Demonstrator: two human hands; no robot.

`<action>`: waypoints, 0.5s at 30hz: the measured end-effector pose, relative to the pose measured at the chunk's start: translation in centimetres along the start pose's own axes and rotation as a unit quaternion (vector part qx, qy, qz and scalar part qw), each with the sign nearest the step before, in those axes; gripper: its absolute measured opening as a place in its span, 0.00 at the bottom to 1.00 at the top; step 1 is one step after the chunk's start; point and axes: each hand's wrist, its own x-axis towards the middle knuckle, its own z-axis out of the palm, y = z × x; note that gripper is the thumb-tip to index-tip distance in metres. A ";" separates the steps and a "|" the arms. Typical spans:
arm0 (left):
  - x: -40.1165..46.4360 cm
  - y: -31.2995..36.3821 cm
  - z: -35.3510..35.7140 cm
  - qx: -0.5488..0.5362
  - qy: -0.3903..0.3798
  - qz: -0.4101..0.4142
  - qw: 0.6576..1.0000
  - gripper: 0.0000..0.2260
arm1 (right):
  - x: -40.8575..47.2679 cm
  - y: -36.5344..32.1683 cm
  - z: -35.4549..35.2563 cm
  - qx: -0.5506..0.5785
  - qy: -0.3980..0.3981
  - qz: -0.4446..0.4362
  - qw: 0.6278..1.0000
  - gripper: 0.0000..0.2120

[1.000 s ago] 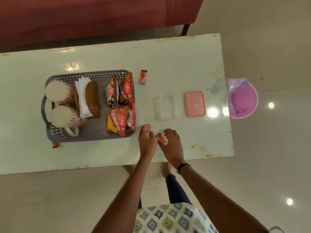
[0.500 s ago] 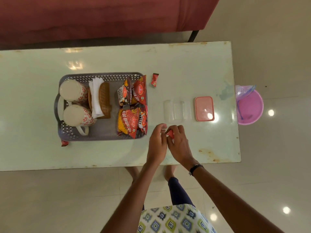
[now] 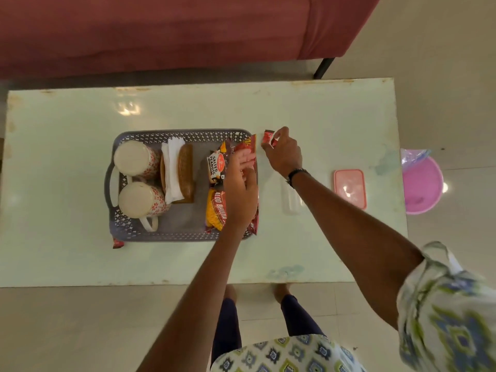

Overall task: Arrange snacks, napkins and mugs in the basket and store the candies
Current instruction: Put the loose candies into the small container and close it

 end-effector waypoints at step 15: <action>1.7 -0.2 -4.3 -0.047 0.000 -0.025 0.999 0.14 | 2.4 -2.6 0.1 0.037 0.020 0.063 0.997 0.14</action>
